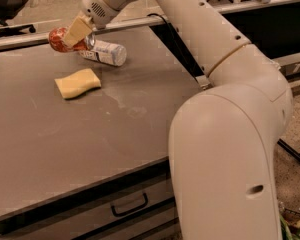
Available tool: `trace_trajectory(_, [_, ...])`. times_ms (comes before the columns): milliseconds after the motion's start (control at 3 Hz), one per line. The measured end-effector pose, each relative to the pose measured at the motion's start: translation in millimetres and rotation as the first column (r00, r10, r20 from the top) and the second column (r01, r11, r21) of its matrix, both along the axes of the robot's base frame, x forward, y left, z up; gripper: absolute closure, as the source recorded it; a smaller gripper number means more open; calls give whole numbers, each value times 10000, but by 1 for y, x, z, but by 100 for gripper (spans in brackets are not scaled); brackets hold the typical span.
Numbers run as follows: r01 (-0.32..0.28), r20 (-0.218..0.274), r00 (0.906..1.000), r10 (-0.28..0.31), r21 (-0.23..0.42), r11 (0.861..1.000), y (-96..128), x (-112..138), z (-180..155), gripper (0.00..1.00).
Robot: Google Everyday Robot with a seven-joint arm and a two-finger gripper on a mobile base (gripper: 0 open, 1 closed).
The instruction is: Pick coke can
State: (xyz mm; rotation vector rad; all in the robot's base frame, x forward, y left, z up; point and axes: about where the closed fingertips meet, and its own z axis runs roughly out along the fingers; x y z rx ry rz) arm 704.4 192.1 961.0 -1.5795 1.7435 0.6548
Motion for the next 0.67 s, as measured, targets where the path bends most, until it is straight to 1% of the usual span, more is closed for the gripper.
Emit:
trace_trajectory(333, [247,151,9996,-256,538,9982,-16,-3,26,100])
trace_trajectory(667, [258,146,9995,-267,593,9979,-17,-4,28,100])
